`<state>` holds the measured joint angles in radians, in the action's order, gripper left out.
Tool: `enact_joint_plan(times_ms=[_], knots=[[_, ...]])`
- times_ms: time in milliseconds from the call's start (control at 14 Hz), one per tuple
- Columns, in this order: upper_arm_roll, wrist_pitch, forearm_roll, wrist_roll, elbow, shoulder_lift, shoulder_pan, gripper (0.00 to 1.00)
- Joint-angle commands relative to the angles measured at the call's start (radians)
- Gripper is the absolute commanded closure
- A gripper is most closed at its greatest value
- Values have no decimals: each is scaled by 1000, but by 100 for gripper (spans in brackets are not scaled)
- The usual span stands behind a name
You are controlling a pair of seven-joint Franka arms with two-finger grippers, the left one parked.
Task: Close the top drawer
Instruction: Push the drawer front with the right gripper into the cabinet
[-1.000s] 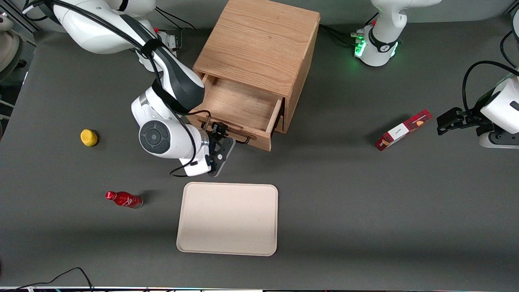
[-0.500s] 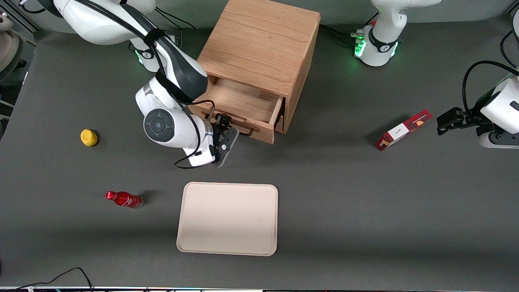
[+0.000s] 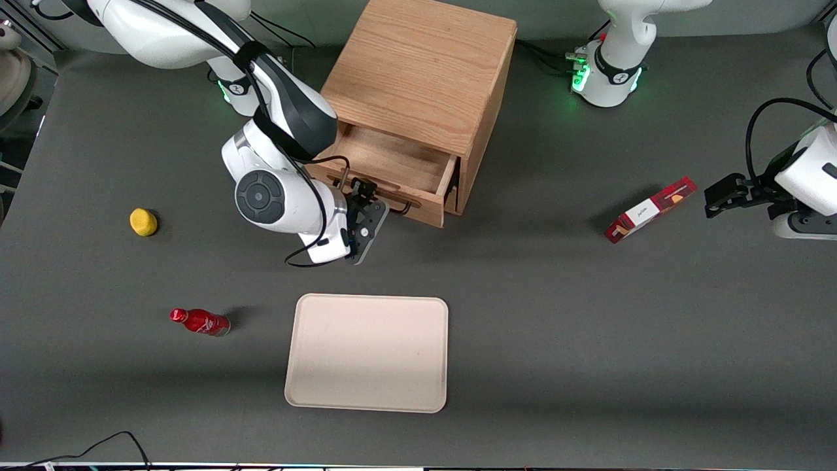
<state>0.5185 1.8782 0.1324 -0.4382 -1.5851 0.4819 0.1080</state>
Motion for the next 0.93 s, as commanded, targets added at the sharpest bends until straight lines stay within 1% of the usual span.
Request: enact_joint_plan(times_ms=[0,429,500,571,857], knots=[[23,13,39,24,-47,-49,-14,0],[46,35,41,27,-110,-91,-16,0],[55,48,52,27,-125,-97,-16,0],[57,64,76,27,-140,-106,-16,0],[63,91,84,27,-177,-124,-13,0]])
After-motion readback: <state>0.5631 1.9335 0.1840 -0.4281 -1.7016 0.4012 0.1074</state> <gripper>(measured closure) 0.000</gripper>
